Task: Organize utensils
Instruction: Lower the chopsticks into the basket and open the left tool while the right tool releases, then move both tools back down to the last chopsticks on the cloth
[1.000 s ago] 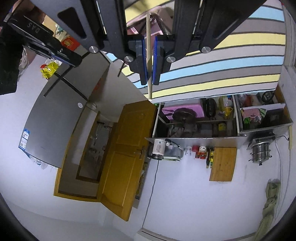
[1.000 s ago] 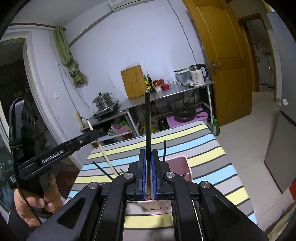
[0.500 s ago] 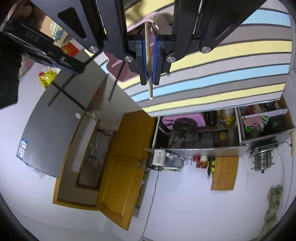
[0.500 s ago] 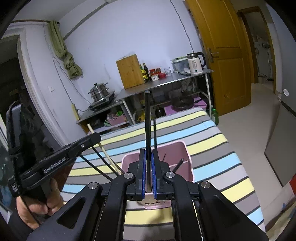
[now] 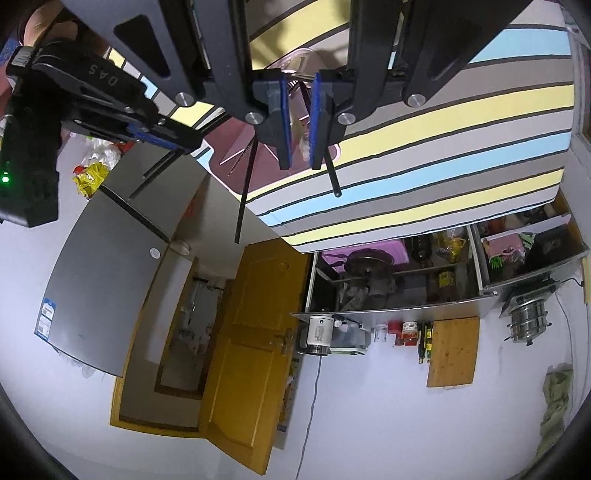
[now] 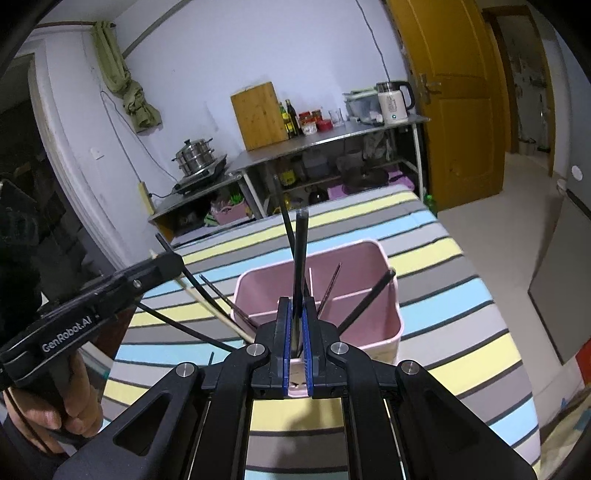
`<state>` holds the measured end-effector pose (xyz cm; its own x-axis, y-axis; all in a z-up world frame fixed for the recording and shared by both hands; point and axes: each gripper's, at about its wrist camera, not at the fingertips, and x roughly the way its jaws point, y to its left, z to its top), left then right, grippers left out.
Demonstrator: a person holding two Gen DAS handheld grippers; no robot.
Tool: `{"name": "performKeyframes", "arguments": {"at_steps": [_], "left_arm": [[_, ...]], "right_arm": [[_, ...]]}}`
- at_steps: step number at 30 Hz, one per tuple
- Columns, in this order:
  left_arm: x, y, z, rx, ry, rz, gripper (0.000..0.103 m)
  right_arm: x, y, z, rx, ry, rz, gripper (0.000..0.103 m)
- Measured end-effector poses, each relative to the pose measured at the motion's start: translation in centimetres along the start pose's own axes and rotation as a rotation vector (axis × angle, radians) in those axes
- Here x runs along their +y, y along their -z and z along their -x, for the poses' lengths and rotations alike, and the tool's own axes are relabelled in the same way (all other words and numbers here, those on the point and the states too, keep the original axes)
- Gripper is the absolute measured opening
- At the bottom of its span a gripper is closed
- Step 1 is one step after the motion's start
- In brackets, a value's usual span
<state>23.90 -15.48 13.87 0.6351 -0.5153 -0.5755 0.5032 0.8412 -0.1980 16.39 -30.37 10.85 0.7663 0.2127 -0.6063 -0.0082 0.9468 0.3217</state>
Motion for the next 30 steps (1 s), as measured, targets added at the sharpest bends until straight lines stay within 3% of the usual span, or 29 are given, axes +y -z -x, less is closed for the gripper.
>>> {"name": "performKeyframes", "arguments": {"at_steps": [10,18,24,30], "left_arm": [[0.9,-0.1,3.3,-0.073,0.013,0.038,0.013],[2.8,3.0,7.1,-0.11,-0.004,0.085,0.013],[5.3,7.7,7.8,-0.056,-0.056,0.14,0.013],[8.2,13.4,6.6,0.06,-0.111,0.224,0.013]], "right_arm": [[0.2,0.0,3.3,-0.082,0.004,0.02,0.01],[0.9,2.2,4.7,-0.078,-0.023,0.036,0.011],[1.3,5.2,4.0,-0.014,-0.041,0.046,0.011],[1.8,7.7,2.7,0.055,-0.056,0.067,0.011]]}}
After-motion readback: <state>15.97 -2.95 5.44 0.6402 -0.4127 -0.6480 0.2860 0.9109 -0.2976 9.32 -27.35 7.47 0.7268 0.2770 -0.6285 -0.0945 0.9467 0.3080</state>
